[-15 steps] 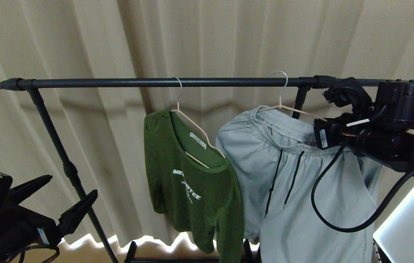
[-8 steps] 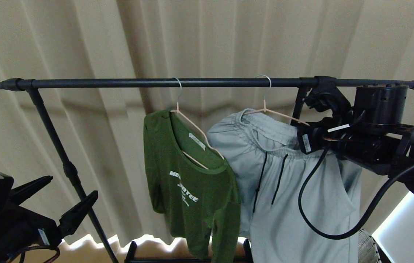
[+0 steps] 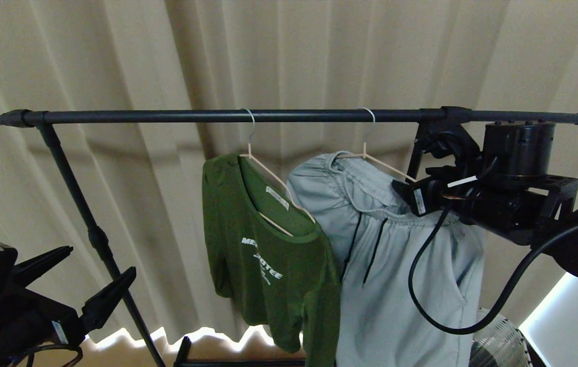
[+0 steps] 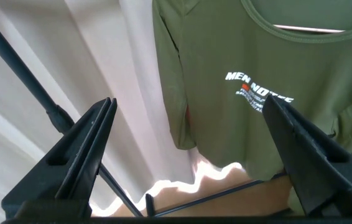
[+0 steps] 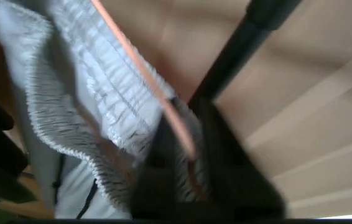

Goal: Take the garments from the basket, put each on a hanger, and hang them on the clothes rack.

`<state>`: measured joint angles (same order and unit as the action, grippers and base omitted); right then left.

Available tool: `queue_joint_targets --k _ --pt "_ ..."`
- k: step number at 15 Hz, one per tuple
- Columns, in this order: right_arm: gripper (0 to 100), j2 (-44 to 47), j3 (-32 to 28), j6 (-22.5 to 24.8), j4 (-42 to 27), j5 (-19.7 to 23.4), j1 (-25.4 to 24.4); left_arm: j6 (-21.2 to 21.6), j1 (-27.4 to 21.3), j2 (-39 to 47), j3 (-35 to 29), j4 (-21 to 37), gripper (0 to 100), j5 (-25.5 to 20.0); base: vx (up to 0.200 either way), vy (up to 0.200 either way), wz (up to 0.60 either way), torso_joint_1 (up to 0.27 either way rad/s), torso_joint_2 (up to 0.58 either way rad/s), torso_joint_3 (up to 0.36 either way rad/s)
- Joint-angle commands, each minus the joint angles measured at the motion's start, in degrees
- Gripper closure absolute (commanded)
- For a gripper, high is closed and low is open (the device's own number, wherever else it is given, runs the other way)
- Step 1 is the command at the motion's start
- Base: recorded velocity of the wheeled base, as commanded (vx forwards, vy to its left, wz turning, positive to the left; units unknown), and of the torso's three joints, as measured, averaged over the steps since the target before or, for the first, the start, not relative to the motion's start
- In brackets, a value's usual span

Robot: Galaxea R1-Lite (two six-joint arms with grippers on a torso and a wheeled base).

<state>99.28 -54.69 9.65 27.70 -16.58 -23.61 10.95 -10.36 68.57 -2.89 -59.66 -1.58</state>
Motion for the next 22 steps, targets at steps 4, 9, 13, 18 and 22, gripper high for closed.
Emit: queue_joint_targets --k 4,9,13,18,22 --pt "0 -1.11 0.72 -8.34 1.48 0.14 -2.31 0.04 -0.01 -0.81 -0.1 -0.02 0 0.0 0.0 0.0 0.0 0.0 0.0 0.0" --pt "0 -7.87 10.13 -10.27 11.77 0.76 -2.4 0.04 0.08 -2.3 -0.45 -0.02 0 0.0 0.0 0.0 0.0 0.0 0.0 0.0" --pt "0 -19.74 21.38 -11.59 16.51 3.57 -2.23 -0.31 0.43 -5.55 -0.71 -0.02 0 0.09 0.0 0.0 0.0 0.0 0.0 0.0" --pt "0 -33.27 32.8 -12.73 15.46 3.31 2.61 -0.4 5.09 -13.29 -0.01 2.18 0 0.62 0.0 0.0 0.0 0.0 0.0 0.0" --pt "0 -39.6 38.95 -11.94 13.61 3.22 8.58 -0.4 16.43 -23.92 -1.24 19.58 0 0.44 0.0 0.0 0.0 0.0 0.0 0.0"
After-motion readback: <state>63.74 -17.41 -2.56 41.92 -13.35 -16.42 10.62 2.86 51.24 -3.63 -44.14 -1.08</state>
